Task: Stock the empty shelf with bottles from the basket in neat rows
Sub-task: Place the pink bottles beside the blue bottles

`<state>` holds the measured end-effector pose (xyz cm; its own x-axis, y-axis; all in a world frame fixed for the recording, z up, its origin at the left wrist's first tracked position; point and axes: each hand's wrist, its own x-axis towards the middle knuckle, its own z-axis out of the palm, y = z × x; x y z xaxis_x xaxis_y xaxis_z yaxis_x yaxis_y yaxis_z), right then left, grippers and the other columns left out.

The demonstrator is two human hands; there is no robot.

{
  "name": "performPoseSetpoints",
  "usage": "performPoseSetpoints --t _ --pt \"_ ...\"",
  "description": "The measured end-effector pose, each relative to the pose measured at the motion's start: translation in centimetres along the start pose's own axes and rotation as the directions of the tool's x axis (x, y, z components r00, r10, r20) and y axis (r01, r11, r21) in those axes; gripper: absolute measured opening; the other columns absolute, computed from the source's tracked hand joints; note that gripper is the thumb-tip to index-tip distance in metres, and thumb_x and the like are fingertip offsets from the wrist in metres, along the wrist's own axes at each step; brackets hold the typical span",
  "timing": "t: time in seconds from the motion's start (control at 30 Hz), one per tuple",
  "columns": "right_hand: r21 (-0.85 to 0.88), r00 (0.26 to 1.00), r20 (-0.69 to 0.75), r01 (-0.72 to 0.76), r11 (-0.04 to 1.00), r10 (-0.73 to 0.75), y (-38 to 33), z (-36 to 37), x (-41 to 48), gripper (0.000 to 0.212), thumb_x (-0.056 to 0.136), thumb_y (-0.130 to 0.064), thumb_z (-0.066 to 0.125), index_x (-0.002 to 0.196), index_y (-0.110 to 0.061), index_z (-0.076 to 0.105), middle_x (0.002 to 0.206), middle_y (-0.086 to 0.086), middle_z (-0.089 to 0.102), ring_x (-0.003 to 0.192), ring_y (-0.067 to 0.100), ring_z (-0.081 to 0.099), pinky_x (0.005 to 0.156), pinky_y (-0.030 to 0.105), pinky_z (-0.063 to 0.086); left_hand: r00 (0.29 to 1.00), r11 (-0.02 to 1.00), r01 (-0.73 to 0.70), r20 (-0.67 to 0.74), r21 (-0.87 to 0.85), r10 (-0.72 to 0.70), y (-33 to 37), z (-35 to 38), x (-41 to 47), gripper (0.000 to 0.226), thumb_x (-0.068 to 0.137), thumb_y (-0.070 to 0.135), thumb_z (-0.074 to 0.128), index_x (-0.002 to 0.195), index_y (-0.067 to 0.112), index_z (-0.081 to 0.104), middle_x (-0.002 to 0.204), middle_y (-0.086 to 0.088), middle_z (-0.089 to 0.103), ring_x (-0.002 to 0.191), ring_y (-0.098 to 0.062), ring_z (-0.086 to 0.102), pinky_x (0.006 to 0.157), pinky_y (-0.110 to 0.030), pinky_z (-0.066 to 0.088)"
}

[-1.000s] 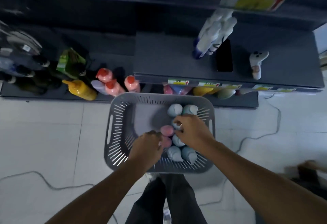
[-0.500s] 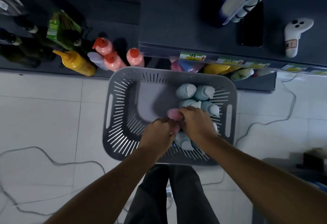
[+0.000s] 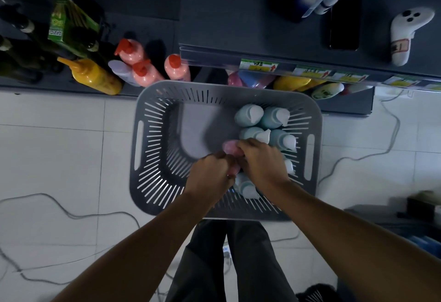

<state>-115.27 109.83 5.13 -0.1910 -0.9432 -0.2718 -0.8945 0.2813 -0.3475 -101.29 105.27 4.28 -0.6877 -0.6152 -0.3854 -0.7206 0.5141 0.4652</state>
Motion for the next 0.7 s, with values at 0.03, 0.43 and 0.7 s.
performPoseSetpoints --t 0.03,0.43,0.7 --pt "-0.009 1.0 0.006 0.005 1.0 -0.004 0.1 0.1 0.0 0.01 0.081 -0.018 0.076 0.085 -0.019 0.067 0.08 0.007 0.07 0.063 0.034 0.067 0.052 0.028 0.03 1.0 1.0 0.007 0.008 0.003 -0.007 -0.1 -0.1 0.0 0.012 0.081 0.028 0.072 0.091 0.022 0.071 0.087 -0.002 0.069 0.076 -0.028 0.067 0.059 -0.033 0.049" --pt "0.063 0.998 0.01 -0.067 0.996 0.067 -0.6 -3.8 -0.7 0.013 0.082 -0.025 0.07 0.088 -0.014 0.068 0.092 0.007 0.071 0.082 0.033 0.066 0.067 0.038 0.048 0.988 0.985 0.144 0.041 0.094 -0.148 0.5 -5.9 -0.8 0.029 0.087 0.039 0.054 0.09 0.014 0.069 0.089 -0.007 0.068 0.082 -0.034 0.066 0.07 -0.038 0.054" --pt "0.075 0.998 -0.057 -0.032 0.997 0.037 -2.1 -11.1 -1.8 0.01 0.08 -0.025 0.072 0.081 -0.016 0.07 0.086 0.007 0.072 0.085 0.033 0.066 0.064 0.034 0.043 0.978 0.969 0.198 0.038 0.149 -0.205 3.7 -13.1 -1.4 0.033 0.081 0.043 0.07 0.102 0.017 0.074 0.099 -0.012 0.072 0.094 -0.035 0.069 0.084 -0.041 0.059"
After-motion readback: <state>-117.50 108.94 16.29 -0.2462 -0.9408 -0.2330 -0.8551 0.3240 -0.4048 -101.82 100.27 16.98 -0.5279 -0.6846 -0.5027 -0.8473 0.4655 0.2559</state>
